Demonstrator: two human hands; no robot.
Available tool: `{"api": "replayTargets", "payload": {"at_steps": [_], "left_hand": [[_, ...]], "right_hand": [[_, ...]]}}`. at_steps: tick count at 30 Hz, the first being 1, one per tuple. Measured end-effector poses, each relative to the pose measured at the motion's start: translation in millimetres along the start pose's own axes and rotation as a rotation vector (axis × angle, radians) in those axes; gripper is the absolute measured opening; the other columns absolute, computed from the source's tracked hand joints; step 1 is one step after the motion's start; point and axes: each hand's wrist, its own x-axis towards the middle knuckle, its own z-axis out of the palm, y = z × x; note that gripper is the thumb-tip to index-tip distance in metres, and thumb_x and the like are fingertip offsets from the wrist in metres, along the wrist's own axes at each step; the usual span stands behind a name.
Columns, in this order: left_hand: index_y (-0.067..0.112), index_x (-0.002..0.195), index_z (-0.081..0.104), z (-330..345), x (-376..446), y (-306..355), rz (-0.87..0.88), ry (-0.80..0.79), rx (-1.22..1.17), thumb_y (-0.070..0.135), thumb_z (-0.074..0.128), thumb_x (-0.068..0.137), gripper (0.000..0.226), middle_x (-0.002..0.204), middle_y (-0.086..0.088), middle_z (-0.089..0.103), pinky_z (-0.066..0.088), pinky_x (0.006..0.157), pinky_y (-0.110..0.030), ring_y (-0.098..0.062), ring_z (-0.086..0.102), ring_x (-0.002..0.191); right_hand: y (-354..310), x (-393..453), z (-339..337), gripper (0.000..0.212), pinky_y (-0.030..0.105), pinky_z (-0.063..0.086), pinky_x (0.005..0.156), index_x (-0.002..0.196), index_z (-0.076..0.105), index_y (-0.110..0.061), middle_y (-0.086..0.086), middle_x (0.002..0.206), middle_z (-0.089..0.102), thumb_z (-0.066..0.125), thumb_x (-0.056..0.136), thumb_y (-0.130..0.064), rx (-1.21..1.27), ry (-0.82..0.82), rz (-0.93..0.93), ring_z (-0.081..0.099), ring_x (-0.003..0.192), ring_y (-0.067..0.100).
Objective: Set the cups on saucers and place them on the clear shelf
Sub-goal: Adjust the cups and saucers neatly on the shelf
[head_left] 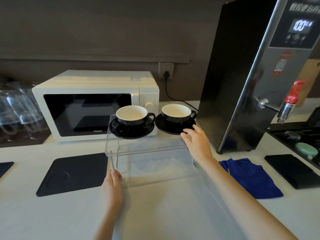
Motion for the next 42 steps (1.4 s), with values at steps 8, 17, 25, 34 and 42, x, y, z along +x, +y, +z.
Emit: {"api": "replayTargets", "payload": {"at_steps": [8, 17, 25, 34, 42], "left_hand": [[0.004, 0.076, 0.050, 0.4, -0.9, 2.9, 0.009, 0.000, -0.008, 0.024, 0.024, 0.097, 0.039, 0.076, -0.008, 0.057, 0.037, 0.066, -0.032, -0.020, 0.049, 0.071], [0.005, 0.074, 0.049, 0.1, 0.3, 1.8, 0.005, 0.001, -0.019, 0.024, 0.026, 0.097, 0.038, 0.072, -0.007, 0.054, 0.037, 0.065, -0.034, -0.022, 0.048, 0.069], [0.015, 0.070, 0.047, -1.8, 1.4, -0.1, -0.011, -0.010, 0.007, 0.030, 0.025, 0.095, 0.037, 0.071, -0.007, 0.055, 0.041, 0.069, -0.037, -0.022, 0.051, 0.069], [0.007, 0.076, 0.047, -5.0, -2.8, 5.6, -0.006, -0.021, -0.010, 0.028, 0.025, 0.095, 0.036, 0.070, -0.004, 0.049, 0.038, 0.063, -0.031, -0.018, 0.045, 0.065], [0.004, 0.077, 0.047, -4.8, -4.1, 8.2, -0.007, -0.020, -0.023, 0.027, 0.024, 0.096, 0.038, 0.070, -0.005, 0.048, 0.037, 0.061, -0.029, -0.016, 0.044, 0.063]], "right_hand": [[3.7, 4.7, -4.9, 0.039, 0.034, 0.035, 0.104, 0.121, 0.057, -0.005, 0.018, 0.140, 0.048, 0.055, 0.090, -0.028, 0.100, -0.015, 0.060, 0.039, 0.134, 0.026], [-20.7, -12.9, 7.3, 0.038, 0.038, 0.035, 0.103, 0.123, 0.055, -0.004, 0.014, 0.131, 0.055, 0.053, 0.090, -0.023, -0.009, 0.120, -0.117, 0.046, 0.125, 0.029], [-89.7, -10.5, 41.1, 0.050, 0.027, 0.025, 0.109, 0.135, 0.044, -0.010, 0.005, 0.145, 0.043, 0.049, 0.092, -0.036, 0.063, -0.173, -0.335, 0.032, 0.136, 0.019], [-99.1, -4.3, 60.5, 0.034, 0.023, 0.033, 0.087, 0.112, 0.066, -0.004, 0.009, 0.111, 0.068, 0.060, 0.087, -0.026, 0.177, -0.099, -0.248, 0.047, 0.107, 0.026], [-98.7, -8.0, 63.2, 0.035, 0.024, 0.036, 0.085, 0.111, 0.066, -0.005, 0.008, 0.111, 0.068, 0.062, 0.085, -0.028, 0.210, -0.077, -0.237, 0.048, 0.110, 0.022]]}}
